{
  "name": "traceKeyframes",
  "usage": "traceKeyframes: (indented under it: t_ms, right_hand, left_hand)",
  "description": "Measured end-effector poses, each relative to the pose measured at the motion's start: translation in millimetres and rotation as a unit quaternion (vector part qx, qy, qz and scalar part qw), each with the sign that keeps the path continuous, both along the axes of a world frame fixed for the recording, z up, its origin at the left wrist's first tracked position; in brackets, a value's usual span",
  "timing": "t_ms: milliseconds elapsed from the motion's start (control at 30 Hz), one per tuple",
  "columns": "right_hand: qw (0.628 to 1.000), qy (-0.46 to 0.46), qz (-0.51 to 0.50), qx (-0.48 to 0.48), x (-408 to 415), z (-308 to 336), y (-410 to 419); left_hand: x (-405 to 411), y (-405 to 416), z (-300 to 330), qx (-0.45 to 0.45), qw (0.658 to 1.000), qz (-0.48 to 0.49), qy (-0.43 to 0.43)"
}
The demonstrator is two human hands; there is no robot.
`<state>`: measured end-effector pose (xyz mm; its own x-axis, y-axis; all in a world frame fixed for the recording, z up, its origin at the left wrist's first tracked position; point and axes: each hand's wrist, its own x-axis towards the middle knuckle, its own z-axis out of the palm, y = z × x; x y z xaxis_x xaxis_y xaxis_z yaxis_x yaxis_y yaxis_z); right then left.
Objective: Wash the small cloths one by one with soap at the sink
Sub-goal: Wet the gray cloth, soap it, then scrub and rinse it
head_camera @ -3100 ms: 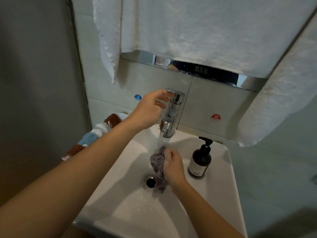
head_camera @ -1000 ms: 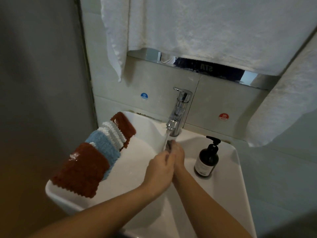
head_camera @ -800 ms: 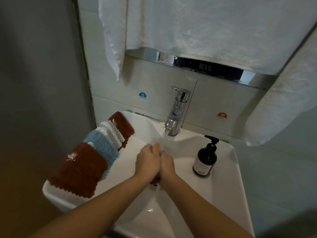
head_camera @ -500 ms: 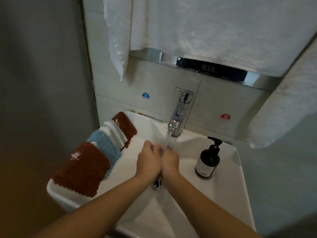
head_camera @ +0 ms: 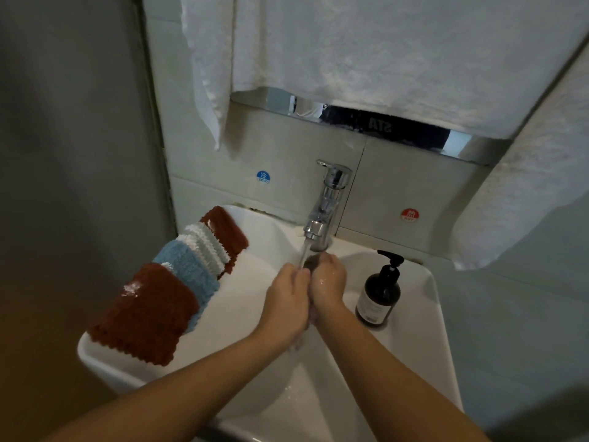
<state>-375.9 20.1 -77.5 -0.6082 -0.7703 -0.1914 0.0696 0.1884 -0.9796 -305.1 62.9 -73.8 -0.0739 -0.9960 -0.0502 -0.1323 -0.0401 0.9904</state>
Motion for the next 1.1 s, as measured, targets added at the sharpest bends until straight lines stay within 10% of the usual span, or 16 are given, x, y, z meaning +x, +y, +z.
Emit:
traceKeyframes:
  t_ms: [100,367,567,1100]
  right_hand:
    - [0.998,-0.009,0.051,0.046,12.7,-11.7,10.5]
    - [0.893,0.396,0.191,-0.099,38.9,-2.2,73.2]
    - [0.965,0.257,0.002,-0.046,6.3,-6.2,31.2]
    - [0.958,0.265,0.103,0.018,-10.2,-28.6,32.7]
  left_hand:
    - [6.2,-20.6,-0.7,-0.026,0.997,0.067,-0.021]
    - [7.9,-53.7,-12.8,0.068,0.994,0.062,0.054]
    - [-3.7,-35.1,0.5,0.106,0.989,0.004,0.107]
    - [27.3,-27.5,2.4,0.006,1.000,-0.008,0.024]
